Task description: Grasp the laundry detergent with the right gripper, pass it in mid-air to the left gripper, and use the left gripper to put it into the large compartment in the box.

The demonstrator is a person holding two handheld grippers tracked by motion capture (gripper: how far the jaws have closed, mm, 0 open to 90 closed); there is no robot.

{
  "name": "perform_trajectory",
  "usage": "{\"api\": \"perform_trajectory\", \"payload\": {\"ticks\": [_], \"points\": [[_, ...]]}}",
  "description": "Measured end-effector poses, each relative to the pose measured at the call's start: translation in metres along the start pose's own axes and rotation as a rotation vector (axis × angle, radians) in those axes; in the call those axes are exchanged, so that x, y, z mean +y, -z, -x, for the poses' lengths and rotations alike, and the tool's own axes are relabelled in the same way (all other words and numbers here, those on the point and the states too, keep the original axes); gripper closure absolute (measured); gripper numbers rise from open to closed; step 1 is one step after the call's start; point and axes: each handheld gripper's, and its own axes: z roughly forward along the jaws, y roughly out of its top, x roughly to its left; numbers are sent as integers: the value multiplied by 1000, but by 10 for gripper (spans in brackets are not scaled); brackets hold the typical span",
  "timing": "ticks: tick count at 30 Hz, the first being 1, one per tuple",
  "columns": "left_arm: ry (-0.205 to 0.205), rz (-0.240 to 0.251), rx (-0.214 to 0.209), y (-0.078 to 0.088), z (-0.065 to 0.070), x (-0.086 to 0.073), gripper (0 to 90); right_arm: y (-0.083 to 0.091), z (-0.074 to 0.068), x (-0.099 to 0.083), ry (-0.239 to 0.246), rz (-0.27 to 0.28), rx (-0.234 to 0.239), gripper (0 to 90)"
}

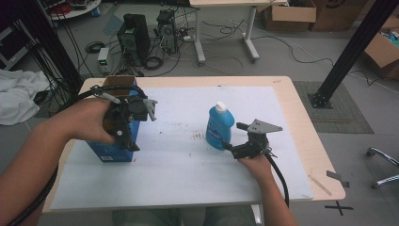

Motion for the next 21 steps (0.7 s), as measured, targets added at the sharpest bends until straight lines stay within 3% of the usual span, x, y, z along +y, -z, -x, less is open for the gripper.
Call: {"api": "perform_trajectory", "payload": {"ticks": [13, 21], "points": [[5, -4, -5, -1, 2, -1, 1, -29, 1, -5, -29, 0, -16, 0], [3, -5, 1, 0, 2, -2, 1, -37, 2, -5, -25, -13, -37, 0]]}}
